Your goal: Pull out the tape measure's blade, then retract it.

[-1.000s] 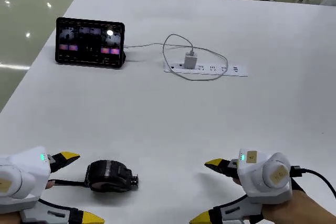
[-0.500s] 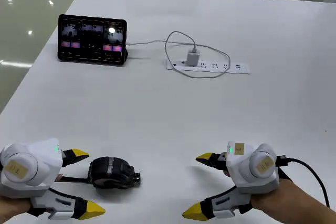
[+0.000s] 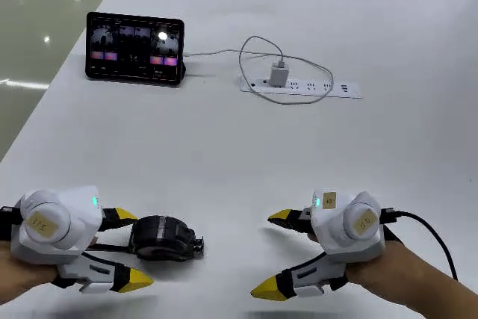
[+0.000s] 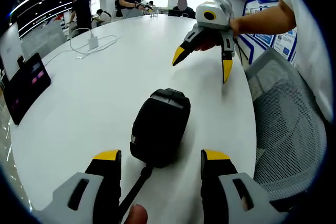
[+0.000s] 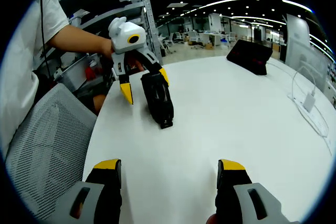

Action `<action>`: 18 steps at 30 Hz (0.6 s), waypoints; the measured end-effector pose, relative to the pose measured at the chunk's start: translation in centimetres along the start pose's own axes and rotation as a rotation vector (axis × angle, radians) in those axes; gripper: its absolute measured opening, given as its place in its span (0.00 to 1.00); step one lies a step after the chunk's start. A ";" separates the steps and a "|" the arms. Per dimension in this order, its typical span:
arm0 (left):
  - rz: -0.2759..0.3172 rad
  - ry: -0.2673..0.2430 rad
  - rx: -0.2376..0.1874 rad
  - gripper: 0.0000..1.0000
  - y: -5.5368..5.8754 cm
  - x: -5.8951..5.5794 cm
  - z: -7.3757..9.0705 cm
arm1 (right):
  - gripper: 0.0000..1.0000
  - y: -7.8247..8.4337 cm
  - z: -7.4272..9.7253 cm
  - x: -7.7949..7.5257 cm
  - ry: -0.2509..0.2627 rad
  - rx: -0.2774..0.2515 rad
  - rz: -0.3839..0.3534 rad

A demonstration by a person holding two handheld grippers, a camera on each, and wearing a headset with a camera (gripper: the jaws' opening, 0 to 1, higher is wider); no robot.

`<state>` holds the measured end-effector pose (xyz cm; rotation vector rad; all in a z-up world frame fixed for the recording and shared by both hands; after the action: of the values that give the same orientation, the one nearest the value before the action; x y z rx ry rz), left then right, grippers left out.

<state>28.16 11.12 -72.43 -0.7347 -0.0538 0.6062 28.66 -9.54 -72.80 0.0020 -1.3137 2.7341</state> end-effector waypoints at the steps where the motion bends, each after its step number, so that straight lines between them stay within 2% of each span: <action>1: -0.001 0.001 0.002 0.56 0.0 0.0 0.0 | 0.73 -0.1 -0.1 0.0 -0.001 -0.001 0.001; 18: -0.035 0.017 0.033 0.45 0.0 0.5 -0.7 | 0.70 -0.7 -1.6 -0.2 -0.024 -0.019 0.007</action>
<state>28.75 10.88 -73.03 -0.7059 -0.0412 0.5665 28.99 -7.93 -73.25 0.0292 -1.3485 2.7357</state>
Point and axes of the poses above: the centre of the closed fingertips' face, and the gripper's own axes: z roughly backward along the fingers, x roughly to its left, y roughly out of its underside, the point moved 4 cm from there along z, roughly backward along the fingers, and after that the axes turned 9 degrees about z, right-handed, at the moved point
